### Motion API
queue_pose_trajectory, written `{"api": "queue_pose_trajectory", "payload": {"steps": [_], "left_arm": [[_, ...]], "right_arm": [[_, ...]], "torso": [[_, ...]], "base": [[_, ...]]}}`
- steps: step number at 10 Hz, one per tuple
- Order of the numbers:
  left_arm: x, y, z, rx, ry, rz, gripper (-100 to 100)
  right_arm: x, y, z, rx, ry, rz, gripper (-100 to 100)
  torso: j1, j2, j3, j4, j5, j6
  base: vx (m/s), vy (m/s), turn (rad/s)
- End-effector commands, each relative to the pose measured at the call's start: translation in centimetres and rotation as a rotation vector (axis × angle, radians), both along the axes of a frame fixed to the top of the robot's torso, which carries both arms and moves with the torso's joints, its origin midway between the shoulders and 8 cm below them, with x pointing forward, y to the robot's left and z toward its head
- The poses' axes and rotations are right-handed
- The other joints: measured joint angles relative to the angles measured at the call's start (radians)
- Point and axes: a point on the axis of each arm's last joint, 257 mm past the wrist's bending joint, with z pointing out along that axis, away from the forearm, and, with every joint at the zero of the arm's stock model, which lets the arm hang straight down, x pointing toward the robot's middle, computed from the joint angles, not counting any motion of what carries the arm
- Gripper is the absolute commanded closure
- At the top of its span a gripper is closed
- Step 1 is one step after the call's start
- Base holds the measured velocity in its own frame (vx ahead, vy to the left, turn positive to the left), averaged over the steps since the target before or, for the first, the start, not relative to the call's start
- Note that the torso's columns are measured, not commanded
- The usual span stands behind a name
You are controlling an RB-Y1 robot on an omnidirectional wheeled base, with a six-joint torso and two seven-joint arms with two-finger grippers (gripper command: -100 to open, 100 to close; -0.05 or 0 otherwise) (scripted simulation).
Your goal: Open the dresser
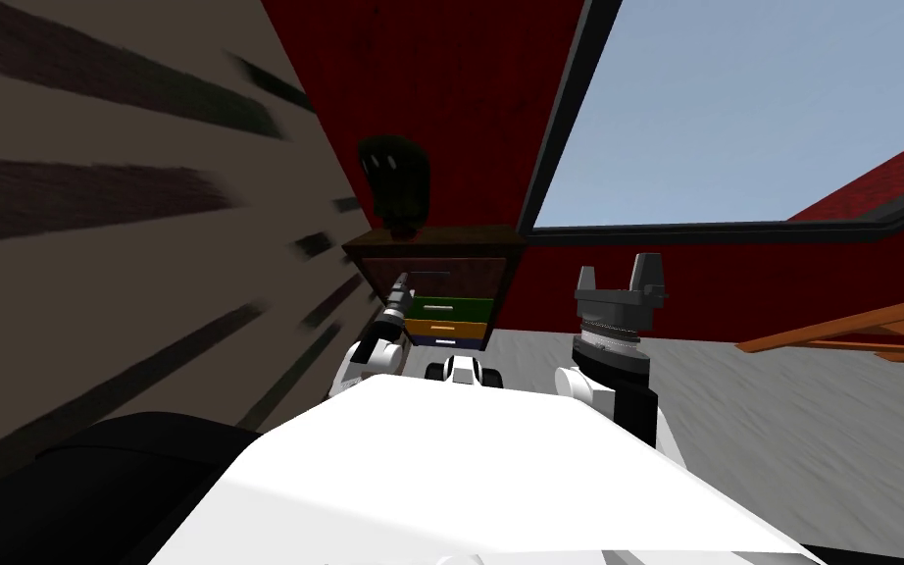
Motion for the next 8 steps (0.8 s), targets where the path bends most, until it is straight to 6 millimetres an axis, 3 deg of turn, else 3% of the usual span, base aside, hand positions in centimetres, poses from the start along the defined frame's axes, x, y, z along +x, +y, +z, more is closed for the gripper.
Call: {"api": "queue_pose_trajectory", "payload": {"steps": [1, 3, 4, 8], "left_arm": [[0.0, 0.1, 0.0, -0.003, 0.007, 0.002, -100], [-0.2, 0.1, 0.4, -0.004, 0.007, 0.004, -100], [-0.2, 0.1, 0.4, -0.004, 0.008, 0.004, 100], [-1.0, -0.2, 0.9, -0.003, 0.006, -0.005, 100]], "right_arm": [[0.0, 0.0, 0.0, 0.000, 0.000, 0.000, 0], [0.0, 0.0, 0.0, 0.000, 0.000, 0.000, 0], [0.0, 0.0, 0.0, 0.000, 0.000, 0.000, 0], [0.0, 0.0, 0.0, 0.000, 0.000, 0.000, 0]], "torso": [[0.000, 0.002, 0.002, 0.001, 0.000, 0.000], [0.001, 0.005, 0.003, 0.002, 0.000, 0.000], [0.001, 0.005, 0.003, 0.001, 0.000, 0.000], [-0.001, 0.005, 0.003, 0.001, 0.000, 0.000]], "base": [[0.092, -0.003, 0.000], [0.098, 0.004, -0.010], [0.012, 0.001, 0.001], [-0.176, -0.002, 0.022]]}}
